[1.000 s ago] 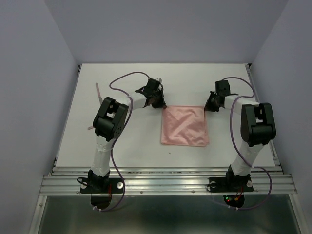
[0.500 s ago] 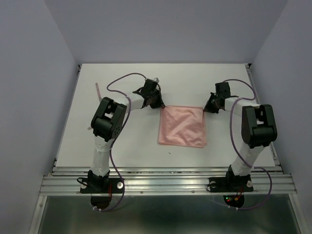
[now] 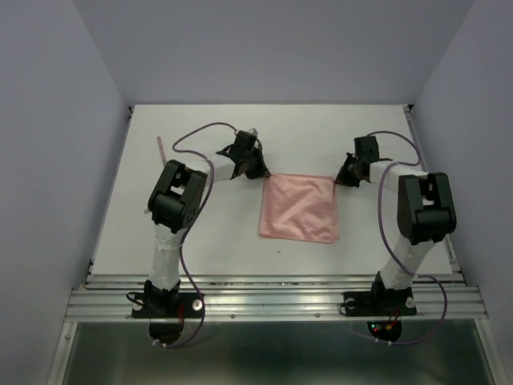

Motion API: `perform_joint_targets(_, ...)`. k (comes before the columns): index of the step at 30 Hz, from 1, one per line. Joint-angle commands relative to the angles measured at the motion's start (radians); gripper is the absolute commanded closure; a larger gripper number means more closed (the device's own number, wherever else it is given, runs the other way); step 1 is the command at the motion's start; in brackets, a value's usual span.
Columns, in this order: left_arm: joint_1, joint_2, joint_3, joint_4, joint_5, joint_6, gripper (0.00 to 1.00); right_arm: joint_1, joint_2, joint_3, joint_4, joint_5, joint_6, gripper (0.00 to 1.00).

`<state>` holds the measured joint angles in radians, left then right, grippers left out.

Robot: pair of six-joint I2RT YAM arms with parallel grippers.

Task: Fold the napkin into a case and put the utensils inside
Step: Smooth out the lower triangle-folded napkin at the center of the board.

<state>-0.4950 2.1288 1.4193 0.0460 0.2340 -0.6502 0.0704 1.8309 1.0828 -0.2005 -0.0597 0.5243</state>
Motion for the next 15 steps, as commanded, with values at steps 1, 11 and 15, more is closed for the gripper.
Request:
perform_joint_targets(1,0.012,-0.058,-0.031,-0.008,-0.044,-0.019,1.0,-0.003,-0.033,-0.015,0.006,0.029,0.003,0.99)
perform_joint_targets(11,0.016,-0.073,-0.043,0.012,-0.022,-0.022,1.0,-0.003,-0.067,-0.014,-0.002,0.012,0.009,0.99)
perform_joint_targets(15,0.016,-0.101,-0.04,-0.004,-0.019,0.017,0.77,-0.003,-0.11,-0.003,-0.02,0.015,0.005,0.82)
